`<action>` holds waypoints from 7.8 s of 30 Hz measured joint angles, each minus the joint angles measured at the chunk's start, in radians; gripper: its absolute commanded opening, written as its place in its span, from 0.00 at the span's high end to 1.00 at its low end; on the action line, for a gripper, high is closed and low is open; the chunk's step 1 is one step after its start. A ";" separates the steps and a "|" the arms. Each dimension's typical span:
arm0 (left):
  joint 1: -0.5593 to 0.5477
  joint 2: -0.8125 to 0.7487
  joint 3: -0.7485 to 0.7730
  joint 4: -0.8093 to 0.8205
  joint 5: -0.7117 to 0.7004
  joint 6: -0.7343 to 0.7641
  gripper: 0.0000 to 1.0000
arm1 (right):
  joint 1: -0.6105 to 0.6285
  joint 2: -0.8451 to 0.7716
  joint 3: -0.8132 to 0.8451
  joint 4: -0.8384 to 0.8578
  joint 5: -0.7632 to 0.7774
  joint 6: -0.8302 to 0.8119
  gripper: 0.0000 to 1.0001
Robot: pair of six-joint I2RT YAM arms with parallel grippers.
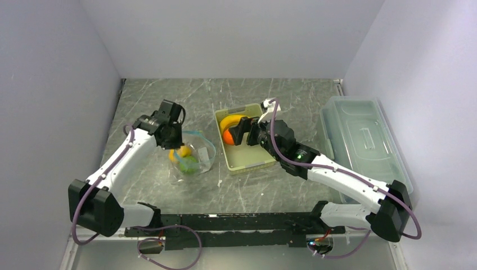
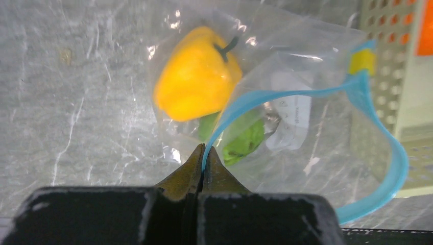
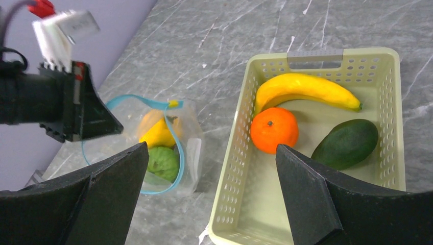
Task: Place the food in the zip-top bag and seal the zipper
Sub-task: Adjust the zipper food storage bag at the center of the board, then pick up the fake fruit from the bin, then place the fake fruit in the zipper food storage bag, then pick up the fake fruit from the bin.
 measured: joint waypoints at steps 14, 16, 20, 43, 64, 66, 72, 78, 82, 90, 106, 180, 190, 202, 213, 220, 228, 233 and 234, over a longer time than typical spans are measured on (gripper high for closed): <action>0.000 -0.080 0.414 -0.021 0.063 0.097 1.00 | -0.002 -0.003 -0.010 0.000 0.000 0.001 0.00; 0.000 -0.108 0.419 -0.023 0.064 0.107 1.00 | -0.002 -0.003 -0.011 0.000 0.000 0.001 0.00; 0.000 -0.121 0.410 -0.029 0.060 0.122 1.00 | -0.002 -0.003 -0.011 0.000 0.000 0.001 0.00; 0.000 -0.101 0.203 0.084 0.032 0.197 1.00 | -0.069 0.121 0.056 -0.130 0.069 0.000 0.02; 0.000 -0.176 0.033 0.219 0.095 0.206 1.00 | -0.158 0.502 0.287 -0.248 -0.078 -0.025 0.05; 0.000 -0.188 0.029 0.219 0.094 0.206 1.00 | -0.158 0.536 0.313 -0.251 -0.089 -0.025 0.06; 0.000 -0.199 0.029 0.226 0.093 0.206 1.00 | -0.163 0.625 0.368 -0.263 -0.118 -0.021 0.08; 0.000 -0.200 0.029 0.226 0.087 0.213 1.00 | -0.164 0.703 0.408 -0.278 -0.146 -0.018 0.09; 0.000 -0.201 0.029 0.226 0.086 0.219 1.00 | -0.164 0.729 0.408 -0.282 -0.164 -0.018 0.09; 0.000 -0.212 0.028 0.225 0.086 0.219 1.00 | -0.164 0.764 0.408 -0.281 -0.167 -0.009 0.12; 0.000 -0.219 0.024 0.225 0.086 0.219 1.00 | -0.164 0.766 0.408 -0.280 -0.158 -0.010 0.45; -0.011 -0.220 0.024 0.225 0.078 0.219 1.00 | 0.130 0.587 0.562 -0.225 -0.301 -0.174 0.48; -0.013 -0.220 0.024 0.225 0.078 0.219 1.00 | 0.133 0.647 0.624 -0.248 -0.190 -0.151 0.46; -0.013 -0.220 0.024 0.225 0.078 0.219 1.00 | 0.133 0.669 0.634 -0.270 -0.182 -0.137 0.18; -0.013 -0.220 0.024 0.225 0.078 0.219 1.00 | 0.133 0.669 0.632 -0.270 -0.183 -0.130 0.09; -0.013 -0.220 0.024 0.225 0.078 0.219 1.00 | 0.133 0.637 0.603 -0.269 -0.181 -0.132 0.08; -0.013 -0.220 0.024 0.225 0.074 0.219 1.00 | 0.133 0.498 0.525 -0.254 -0.153 -0.141 0.07; -0.013 -0.220 0.024 0.224 0.068 0.219 1.00 | 0.133 0.362 0.445 -0.224 -0.089 -0.147 0.07; -0.013 -0.220 0.024 0.225 0.068 0.219 1.00 | 0.133 0.341 0.436 -0.221 -0.074 -0.150 0.07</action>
